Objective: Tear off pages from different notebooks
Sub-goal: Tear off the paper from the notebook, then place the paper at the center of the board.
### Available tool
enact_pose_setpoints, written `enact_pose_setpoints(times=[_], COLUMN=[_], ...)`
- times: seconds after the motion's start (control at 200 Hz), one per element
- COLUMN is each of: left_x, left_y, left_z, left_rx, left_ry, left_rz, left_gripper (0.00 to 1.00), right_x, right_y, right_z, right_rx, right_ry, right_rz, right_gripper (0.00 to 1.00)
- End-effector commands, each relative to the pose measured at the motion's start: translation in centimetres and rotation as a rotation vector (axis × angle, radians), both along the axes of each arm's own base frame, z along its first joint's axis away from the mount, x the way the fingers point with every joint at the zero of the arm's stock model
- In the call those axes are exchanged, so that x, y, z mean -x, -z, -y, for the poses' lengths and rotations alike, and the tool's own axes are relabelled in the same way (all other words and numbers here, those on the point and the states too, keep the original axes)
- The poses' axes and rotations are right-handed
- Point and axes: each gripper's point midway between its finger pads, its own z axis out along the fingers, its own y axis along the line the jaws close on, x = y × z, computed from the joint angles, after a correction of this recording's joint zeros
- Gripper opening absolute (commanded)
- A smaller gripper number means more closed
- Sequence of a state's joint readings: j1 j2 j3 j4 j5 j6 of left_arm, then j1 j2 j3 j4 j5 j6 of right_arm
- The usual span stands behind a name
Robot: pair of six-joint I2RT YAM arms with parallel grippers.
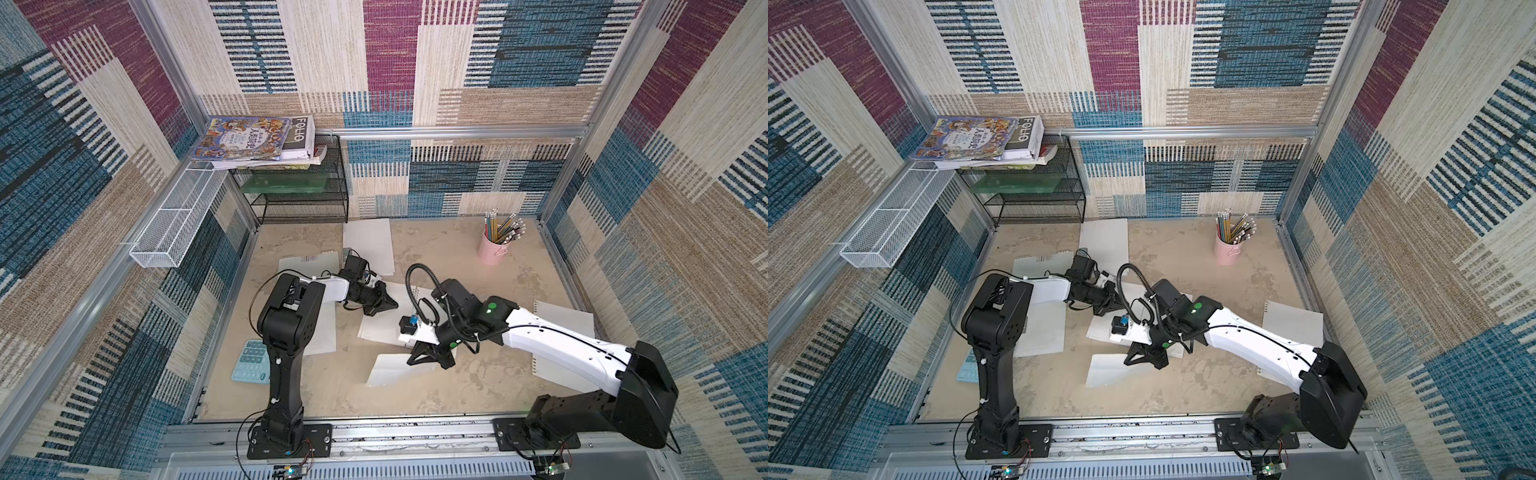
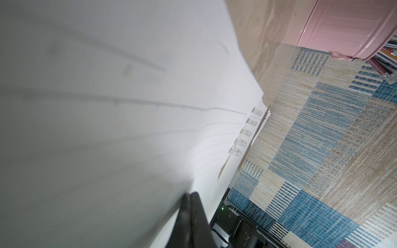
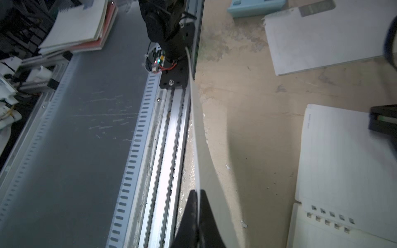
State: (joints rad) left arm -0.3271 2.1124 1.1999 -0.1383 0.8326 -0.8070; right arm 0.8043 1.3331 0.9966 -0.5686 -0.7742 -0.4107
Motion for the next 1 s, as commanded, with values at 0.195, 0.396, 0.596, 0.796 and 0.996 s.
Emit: enact_pose_setpoints(times=[0.195, 0.396, 0.596, 0.796, 0.996], left_x=[0.9, -0.8, -1.4, -1.3, -0.6], left_y=[4.5, -0.5, -3.6, -4.5, -4.6], left_z=[-5.0, -4.2, -4.5, -6.7, -10.5], left_rx=[-0.317, -0.26, -0.233, -0.22, -0.296], left_ry=[-0.128, -0.125, -0.131, -0.19, -0.27], left_rz=[-0.081, 0.05, 0.126, 0.141, 0.135], left_gripper=[0.11, 0.36, 0.46, 0.55, 0.62], right_x=[-16.6, -17.5, -15.1, -12.7, -11.7], right_y=[-2.8, 5.1, 6.7, 8.5, 8.0], right_z=[13.7, 31.8, 39.0, 42.8, 44.2], right_rx=[0.021, 0.241, 0.322, 0.427, 0.439], right_ry=[1.098, 1.819, 2.076, 2.2, 2.256], right_rz=[-0.07, -0.427, -0.442, -0.463, -0.448], right_gripper=[0.0, 0.0, 0.0, 0.18, 0.38])
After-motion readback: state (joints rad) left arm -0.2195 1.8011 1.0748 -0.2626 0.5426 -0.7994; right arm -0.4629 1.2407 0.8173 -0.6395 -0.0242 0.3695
